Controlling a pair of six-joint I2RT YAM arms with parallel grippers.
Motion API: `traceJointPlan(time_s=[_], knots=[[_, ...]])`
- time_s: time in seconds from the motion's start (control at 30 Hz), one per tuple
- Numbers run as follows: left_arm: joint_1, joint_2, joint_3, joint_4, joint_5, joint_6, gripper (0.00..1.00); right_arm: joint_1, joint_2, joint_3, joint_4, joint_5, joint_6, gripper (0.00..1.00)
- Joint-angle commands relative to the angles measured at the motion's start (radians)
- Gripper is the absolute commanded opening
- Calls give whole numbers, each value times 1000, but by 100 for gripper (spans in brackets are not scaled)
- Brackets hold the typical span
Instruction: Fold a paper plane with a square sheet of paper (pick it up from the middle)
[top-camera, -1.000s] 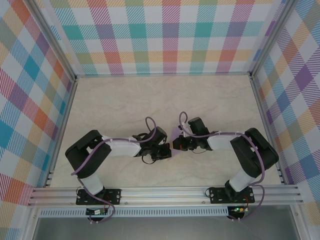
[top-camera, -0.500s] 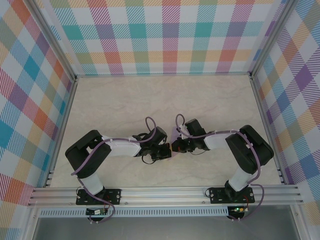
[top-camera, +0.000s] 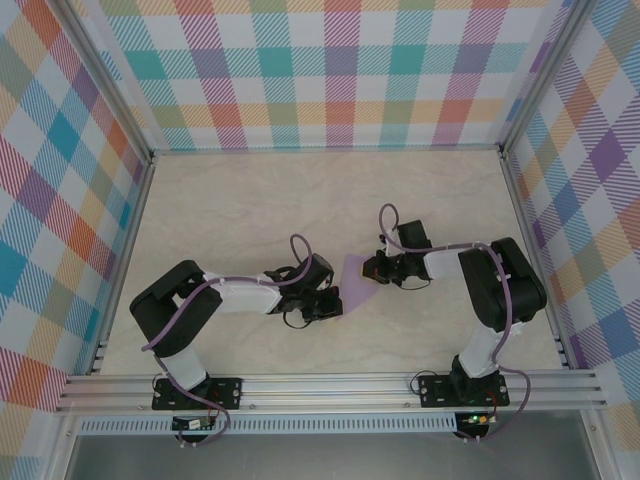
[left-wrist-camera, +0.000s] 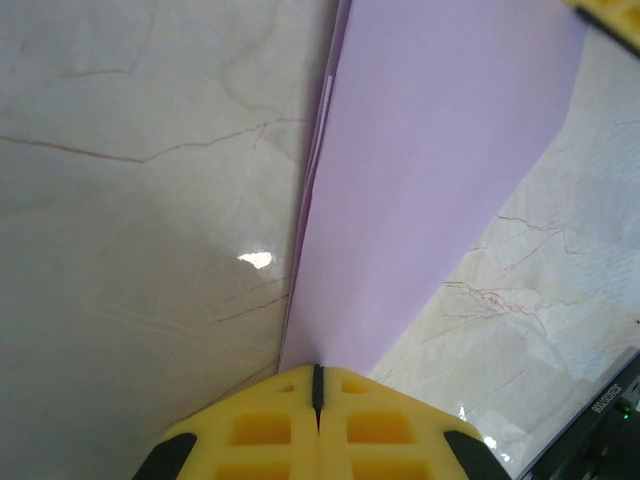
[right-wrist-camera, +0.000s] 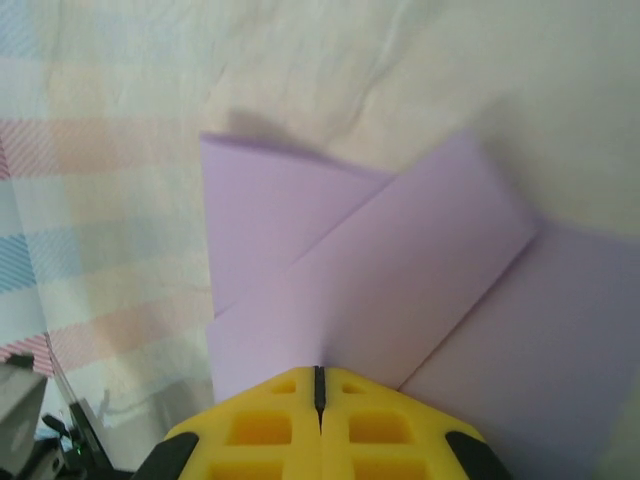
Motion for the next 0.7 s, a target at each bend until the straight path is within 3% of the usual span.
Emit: traceJointPlan(time_s=[0.0,0.23,0.4,0.53,0.67], knots=[[-7,19,-53,-198,-19,-7,0,-65,45,50,1,210,46,0],[-7,14,-16,-197,-9,8,0,-94,57,119,-44,282,111,0],[-6,1,58,-162,44,60,0,-94,-45,90,-69,260,120,1],[-4,-12,175,-215,32,112,20,-93,-178,21,-107,221,143,7],[1,-30,264,-309,-32,149,38,-94,-286,-54,-127,133,180,24]])
